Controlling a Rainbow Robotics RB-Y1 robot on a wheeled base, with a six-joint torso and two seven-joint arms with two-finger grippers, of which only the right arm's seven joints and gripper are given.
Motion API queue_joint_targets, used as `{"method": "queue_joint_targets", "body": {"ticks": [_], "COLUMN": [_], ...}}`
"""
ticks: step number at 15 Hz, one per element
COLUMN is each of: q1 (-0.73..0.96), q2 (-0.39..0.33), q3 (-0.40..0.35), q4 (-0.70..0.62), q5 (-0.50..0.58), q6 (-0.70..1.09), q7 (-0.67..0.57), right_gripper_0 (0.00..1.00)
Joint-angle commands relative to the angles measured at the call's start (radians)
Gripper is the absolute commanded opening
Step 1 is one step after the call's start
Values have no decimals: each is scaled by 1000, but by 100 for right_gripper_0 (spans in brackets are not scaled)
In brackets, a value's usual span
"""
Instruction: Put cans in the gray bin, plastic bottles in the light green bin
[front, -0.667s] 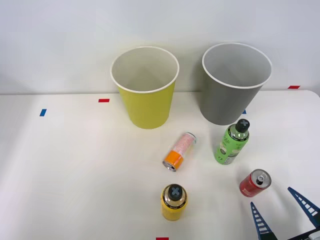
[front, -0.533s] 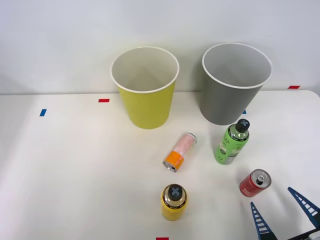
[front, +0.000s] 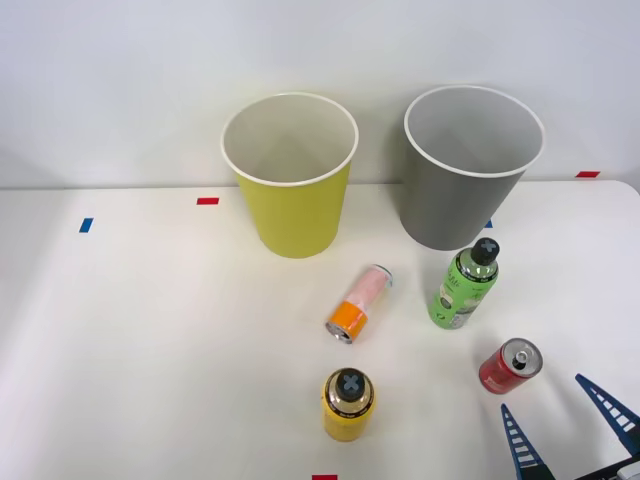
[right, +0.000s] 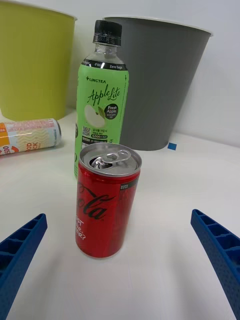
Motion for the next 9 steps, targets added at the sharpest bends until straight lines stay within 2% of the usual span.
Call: {"method": "queue_joint_targets", "body": {"ticks": [1, 9], "q1": [0, 0], "q2": [0, 0], "q3": [0, 0], "q4": [0, 0], "q5": [0, 0], "q6": [0, 0], "q7": [0, 0], "right_gripper_0": [100, 100]}}
